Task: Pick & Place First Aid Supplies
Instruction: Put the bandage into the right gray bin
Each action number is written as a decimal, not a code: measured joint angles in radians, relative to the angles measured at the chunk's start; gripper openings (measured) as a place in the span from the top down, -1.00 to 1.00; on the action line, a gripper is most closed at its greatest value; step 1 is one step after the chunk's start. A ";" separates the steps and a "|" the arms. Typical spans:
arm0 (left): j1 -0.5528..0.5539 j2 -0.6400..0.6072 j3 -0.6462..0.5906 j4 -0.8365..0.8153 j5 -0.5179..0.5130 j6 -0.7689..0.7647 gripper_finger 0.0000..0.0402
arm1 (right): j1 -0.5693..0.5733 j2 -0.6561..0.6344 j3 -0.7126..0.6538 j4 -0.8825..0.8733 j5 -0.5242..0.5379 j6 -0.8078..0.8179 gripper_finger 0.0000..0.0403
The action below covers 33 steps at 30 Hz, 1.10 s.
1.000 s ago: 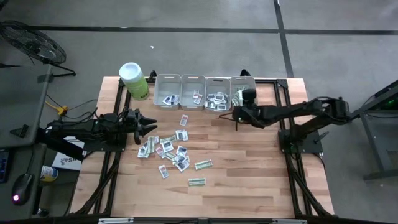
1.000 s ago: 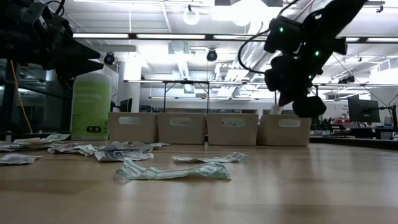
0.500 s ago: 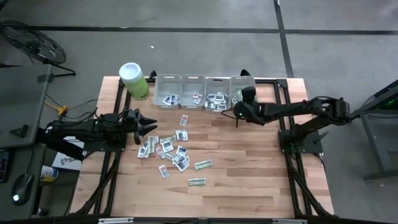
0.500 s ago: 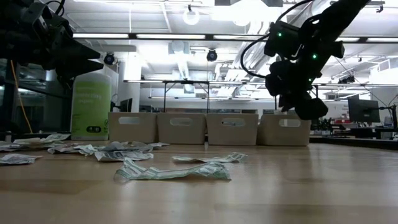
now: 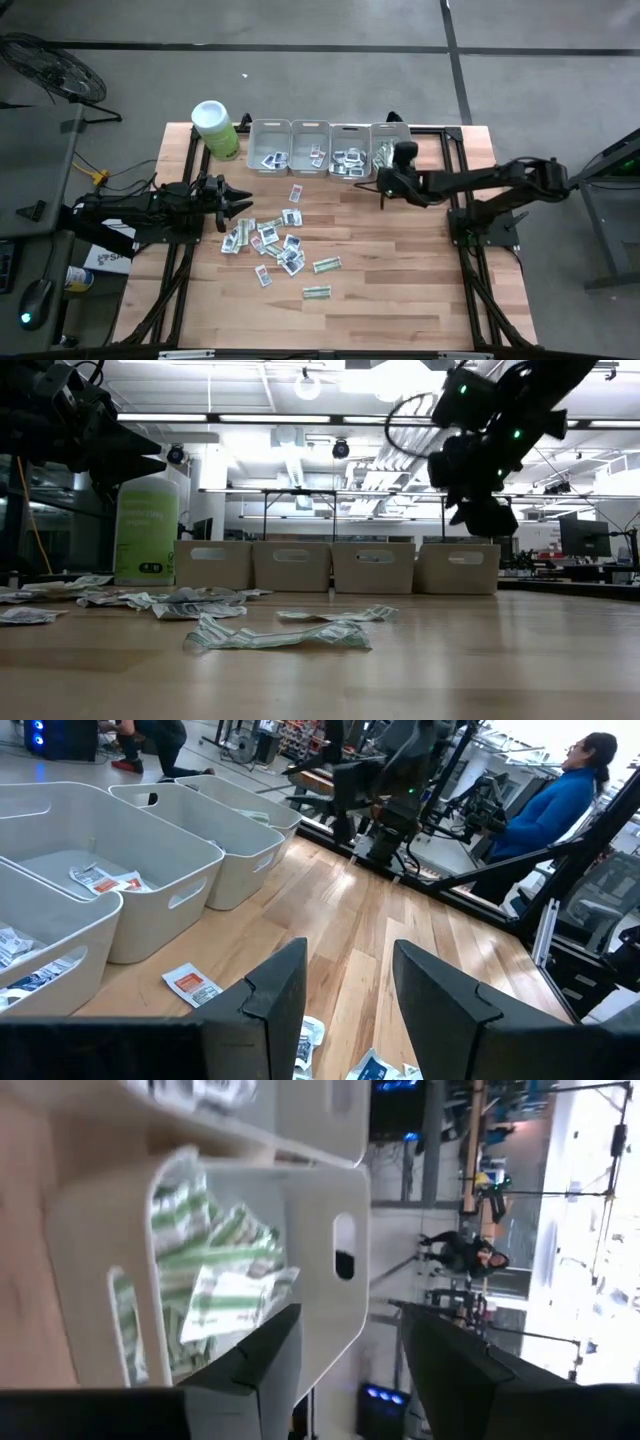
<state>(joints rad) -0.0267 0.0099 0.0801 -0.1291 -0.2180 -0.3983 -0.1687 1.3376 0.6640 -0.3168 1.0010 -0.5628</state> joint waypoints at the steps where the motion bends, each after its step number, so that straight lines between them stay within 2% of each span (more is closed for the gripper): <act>1: 0.000 0.000 0.000 0.000 0.000 0.000 0.25 | 0.009 -0.013 0.000 0.000 0.001 0.013 0.17; 10: 0.000 0.000 0.000 0.000 0.000 0.000 0.25 | 0.067 -0.131 0.000 -0.103 0.015 0.217 0.18; 15: 0.000 0.000 0.000 0.000 0.000 0.000 0.25 | 0.099 -0.167 0.000 -0.163 0.015 0.267 0.18; 23: 0.000 0.000 0.000 0.000 0.000 0.000 0.25 | 0.173 -0.206 0.000 -0.211 0.033 0.354 0.18; 29: 0.000 0.000 0.000 0.000 0.000 0.000 0.25 | 0.252 -0.229 0.000 -0.251 0.045 0.505 0.18; 33: 0.000 0.000 0.000 0.000 0.000 0.000 0.25 | 0.319 -0.233 0.000 -0.245 0.037 0.515 0.19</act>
<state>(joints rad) -0.0267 0.0099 0.0803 -0.1291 -0.2180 -0.3983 0.1499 1.1049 0.6643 -0.5618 1.0382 -0.0481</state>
